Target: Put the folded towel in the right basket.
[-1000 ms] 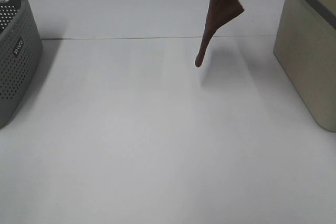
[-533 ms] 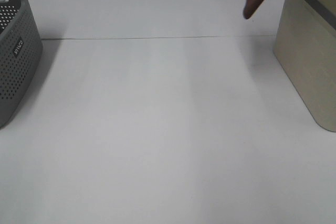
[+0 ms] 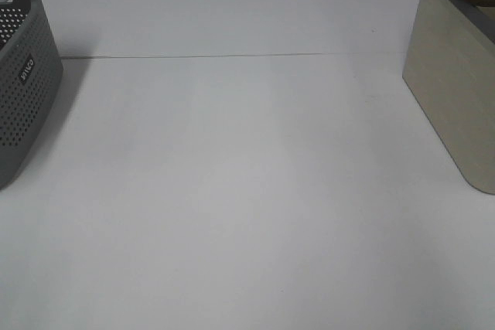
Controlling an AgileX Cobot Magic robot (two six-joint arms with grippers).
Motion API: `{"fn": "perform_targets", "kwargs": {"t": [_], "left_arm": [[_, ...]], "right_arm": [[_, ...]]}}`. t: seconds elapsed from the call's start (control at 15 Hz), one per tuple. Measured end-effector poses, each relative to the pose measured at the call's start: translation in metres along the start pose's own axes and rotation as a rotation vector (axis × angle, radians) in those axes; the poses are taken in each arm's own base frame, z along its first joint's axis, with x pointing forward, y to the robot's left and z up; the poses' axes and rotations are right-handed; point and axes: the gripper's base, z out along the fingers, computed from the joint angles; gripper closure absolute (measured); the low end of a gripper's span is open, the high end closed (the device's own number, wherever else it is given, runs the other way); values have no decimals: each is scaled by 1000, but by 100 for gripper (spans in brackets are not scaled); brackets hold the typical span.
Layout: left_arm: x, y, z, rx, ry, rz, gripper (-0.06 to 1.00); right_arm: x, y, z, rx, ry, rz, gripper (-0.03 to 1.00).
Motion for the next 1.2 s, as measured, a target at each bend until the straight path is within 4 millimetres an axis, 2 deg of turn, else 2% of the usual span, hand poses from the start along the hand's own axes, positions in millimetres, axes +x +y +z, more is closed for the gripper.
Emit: {"fn": "perform_targets", "kwargs": {"t": [0.13, 0.27, 0.33, 0.47, 0.53, 0.67, 0.87, 1.2], "left_arm": [[0, 0, 0, 0, 0, 0, 7], [0, 0, 0, 0, 0, 0, 7], [0, 0, 0, 0, 0, 0, 7], [0, 0, 0, 0, 0, 0, 7], [0, 0, 0, 0, 0, 0, 7], [0, 0, 0, 0, 0, 0, 7], [0, 0, 0, 0, 0, 0, 7], [0, 0, 0, 0, 0, 0, 7]], "right_arm": [[14, -21, 34, -3, 100, 58, 96], [20, -26, 51, -5, 146, 92, 90], [21, -26, 53, -7, 151, 101, 81], [20, -24, 53, -24, 145, 128, 44], [19, -23, 50, -38, 136, 134, 30], [14, -13, 37, -109, 90, 163, 22], [6, 14, 5, -203, 7, 154, 20], [7, 98, -31, -190, -25, -61, 20]]}}
